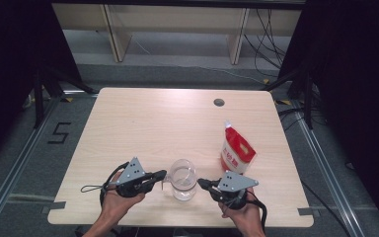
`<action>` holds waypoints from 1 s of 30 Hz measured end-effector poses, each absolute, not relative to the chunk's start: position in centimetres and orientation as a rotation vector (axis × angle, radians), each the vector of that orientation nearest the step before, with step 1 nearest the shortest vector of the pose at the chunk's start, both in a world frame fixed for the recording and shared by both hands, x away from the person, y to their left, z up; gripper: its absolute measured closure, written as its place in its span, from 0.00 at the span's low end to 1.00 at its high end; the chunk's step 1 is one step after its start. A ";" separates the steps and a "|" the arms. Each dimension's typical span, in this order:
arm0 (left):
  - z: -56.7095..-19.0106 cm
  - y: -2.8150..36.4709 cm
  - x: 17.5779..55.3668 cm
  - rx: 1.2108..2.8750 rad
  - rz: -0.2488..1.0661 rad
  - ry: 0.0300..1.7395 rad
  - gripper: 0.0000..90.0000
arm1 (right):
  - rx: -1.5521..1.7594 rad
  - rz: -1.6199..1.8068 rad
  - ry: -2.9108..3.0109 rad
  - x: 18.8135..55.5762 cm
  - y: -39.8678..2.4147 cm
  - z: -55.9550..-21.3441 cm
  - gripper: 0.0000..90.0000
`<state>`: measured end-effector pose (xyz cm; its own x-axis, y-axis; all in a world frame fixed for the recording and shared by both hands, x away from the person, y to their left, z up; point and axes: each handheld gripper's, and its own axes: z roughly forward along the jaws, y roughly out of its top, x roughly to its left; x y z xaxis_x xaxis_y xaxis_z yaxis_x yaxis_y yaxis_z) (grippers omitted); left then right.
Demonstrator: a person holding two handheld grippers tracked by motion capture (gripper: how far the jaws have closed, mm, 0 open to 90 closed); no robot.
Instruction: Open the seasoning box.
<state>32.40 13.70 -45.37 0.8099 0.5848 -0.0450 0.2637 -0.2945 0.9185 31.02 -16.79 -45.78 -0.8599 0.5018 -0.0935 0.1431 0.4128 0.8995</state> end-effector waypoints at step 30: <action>-47.6 16.7 30.6 1.960 0.381 0.700 0.35 | 0.418 1.419 2.322 31.6 -12.9 -43.3 1.00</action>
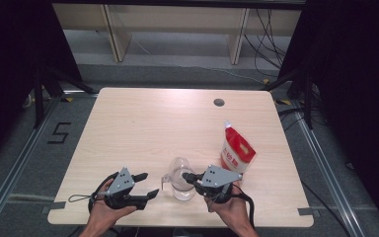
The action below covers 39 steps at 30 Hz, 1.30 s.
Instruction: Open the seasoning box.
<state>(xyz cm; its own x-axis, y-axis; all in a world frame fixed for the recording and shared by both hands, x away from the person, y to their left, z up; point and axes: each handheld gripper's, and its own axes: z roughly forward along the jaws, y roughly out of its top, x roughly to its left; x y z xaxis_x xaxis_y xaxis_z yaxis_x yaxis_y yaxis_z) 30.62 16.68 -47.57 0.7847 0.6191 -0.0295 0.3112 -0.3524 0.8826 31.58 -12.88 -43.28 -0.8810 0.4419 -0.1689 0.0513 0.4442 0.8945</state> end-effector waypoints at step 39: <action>-49.3 18.6 29.8 1.950 0.296 0.810 0.18 | 0.305 1.422 2.381 31.4 -9.1 -43.1 0.96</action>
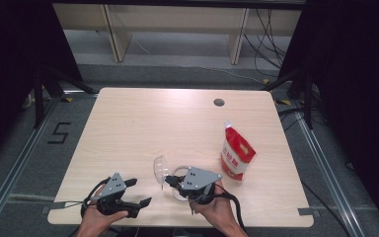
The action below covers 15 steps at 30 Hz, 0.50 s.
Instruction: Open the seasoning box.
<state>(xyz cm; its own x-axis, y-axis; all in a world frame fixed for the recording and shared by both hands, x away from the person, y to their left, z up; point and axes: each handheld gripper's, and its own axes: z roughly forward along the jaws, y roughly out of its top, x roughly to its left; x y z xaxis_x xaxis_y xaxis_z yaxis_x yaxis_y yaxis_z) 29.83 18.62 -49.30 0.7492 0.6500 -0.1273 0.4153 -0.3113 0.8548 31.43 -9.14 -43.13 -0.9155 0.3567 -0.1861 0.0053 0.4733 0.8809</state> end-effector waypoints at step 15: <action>-49.5 18.5 29.6 1.942 0.287 0.821 0.18 | 0.494 1.448 2.266 32.2 -13.9 -44.1 0.69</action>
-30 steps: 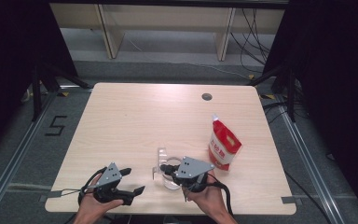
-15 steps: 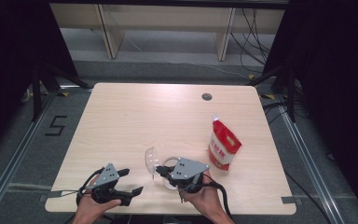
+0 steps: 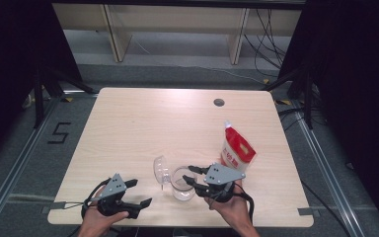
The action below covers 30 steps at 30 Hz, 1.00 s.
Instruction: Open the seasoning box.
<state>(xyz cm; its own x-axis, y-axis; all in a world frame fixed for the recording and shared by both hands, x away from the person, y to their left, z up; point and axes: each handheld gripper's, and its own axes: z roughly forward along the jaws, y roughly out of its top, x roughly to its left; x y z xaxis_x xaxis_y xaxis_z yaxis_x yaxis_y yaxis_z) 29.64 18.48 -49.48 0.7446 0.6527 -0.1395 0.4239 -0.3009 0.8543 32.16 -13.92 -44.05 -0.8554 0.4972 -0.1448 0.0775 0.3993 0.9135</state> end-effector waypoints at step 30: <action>-49.1 18.5 29.6 1.930 0.299 0.813 0.18 | 0.750 1.408 2.167 29.5 -21.2 -46.4 0.50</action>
<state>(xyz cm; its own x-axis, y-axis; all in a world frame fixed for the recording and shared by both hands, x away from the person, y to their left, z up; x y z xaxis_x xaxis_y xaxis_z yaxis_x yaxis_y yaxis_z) 29.58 18.46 -49.08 0.7455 0.6532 -0.1329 0.4114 -0.2941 0.8627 29.48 -21.19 -46.35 -0.7528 0.6542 -0.0735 0.1986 0.3322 0.9221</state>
